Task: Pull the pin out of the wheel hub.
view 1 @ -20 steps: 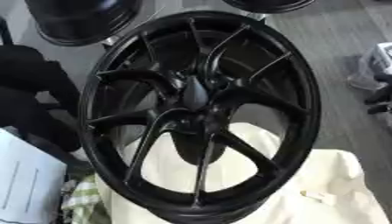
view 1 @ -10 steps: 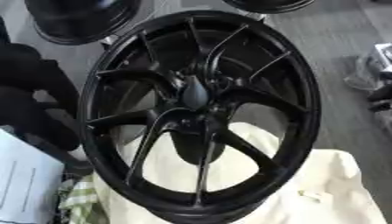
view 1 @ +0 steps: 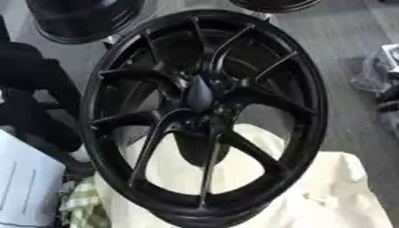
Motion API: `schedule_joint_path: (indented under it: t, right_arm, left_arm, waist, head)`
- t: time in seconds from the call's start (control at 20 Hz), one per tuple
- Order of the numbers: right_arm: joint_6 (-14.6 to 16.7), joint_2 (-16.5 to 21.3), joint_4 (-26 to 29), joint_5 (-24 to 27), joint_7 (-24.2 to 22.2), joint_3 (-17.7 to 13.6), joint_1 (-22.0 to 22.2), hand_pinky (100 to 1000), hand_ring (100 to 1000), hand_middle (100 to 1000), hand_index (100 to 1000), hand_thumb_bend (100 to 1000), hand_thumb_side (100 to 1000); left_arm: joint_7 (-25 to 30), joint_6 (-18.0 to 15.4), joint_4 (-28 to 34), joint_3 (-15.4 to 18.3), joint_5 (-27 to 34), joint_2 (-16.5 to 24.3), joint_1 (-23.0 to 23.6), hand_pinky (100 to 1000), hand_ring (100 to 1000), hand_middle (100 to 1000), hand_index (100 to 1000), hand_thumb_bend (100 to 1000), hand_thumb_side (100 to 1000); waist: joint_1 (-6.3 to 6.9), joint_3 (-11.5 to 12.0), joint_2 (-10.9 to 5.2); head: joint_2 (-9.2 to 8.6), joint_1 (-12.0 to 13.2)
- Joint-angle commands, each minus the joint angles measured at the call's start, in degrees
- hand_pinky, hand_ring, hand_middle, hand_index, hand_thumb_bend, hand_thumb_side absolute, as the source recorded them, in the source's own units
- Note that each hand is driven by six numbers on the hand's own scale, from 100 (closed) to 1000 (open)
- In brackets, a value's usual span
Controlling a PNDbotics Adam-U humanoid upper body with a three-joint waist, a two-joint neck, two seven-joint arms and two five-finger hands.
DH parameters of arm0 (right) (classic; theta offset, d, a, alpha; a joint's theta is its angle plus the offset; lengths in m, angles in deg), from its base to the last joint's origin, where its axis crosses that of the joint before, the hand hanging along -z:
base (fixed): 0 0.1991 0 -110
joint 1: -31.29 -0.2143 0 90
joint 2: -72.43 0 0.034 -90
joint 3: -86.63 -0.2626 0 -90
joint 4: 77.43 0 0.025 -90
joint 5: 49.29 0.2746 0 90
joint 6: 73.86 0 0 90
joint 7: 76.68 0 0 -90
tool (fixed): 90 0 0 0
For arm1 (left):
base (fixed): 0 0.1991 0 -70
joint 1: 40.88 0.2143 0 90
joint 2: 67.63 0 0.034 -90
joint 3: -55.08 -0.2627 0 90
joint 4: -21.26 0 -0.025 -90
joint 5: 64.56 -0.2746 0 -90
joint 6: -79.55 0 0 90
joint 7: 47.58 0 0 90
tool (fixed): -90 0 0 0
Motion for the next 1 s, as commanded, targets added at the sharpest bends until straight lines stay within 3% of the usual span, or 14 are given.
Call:
schedule_joint_path:
  t: [0.05,0.7,0.75,0.85,1.0]
  right_arm:
    - [0.0,1.1,0.9,0.4,0.0,-0.7,-0.3,602,651,532,810,100,792]
    - [0.1,1.2,0.8,0.2,-0.2,-0.5,-0.2,603,651,532,810,100,793]
    - [0.1,1.2,0.8,0.2,-0.2,-0.5,-0.2,602,651,532,810,100,793]
    - [0.0,1.1,0.8,0.2,0.0,-0.5,-0.1,602,650,532,810,100,792]
    - [0.0,1.0,0.8,0.6,0.3,-0.6,-0.2,602,650,531,810,100,790]
  left_arm:
    - [0.6,-0.5,-0.2,1.2,0.1,1.4,-0.3,919,858,791,966,170,861]
    - [0.5,-0.8,0.5,1.1,1.5,0.7,-0.7,900,841,764,942,100,790]
    - [-0.2,-0.5,0.9,1.2,2.2,0.2,-0.9,884,826,747,936,100,720]
    - [-1.9,0.4,2.8,1.7,4.0,-1.8,-1.8,836,781,680,917,100,732]
    - [-4.9,1.5,7.3,2.3,7.1,-6.4,-4.4,807,752,629,861,100,675]
  waist:
    - [-0.12,0.1,-0.94]
    - [-0.13,0.1,-0.98]
    - [-0.16,0.1,-1.00]
    - [-0.25,0.2,-1.06]
    - [-0.46,0.2,-1.20]
  head:
    - [-0.15,-0.1]
    - [-0.31,0.1]
    - [-0.32,0.1]
    - [-0.28,0.1]
    - [-0.37,0.5]
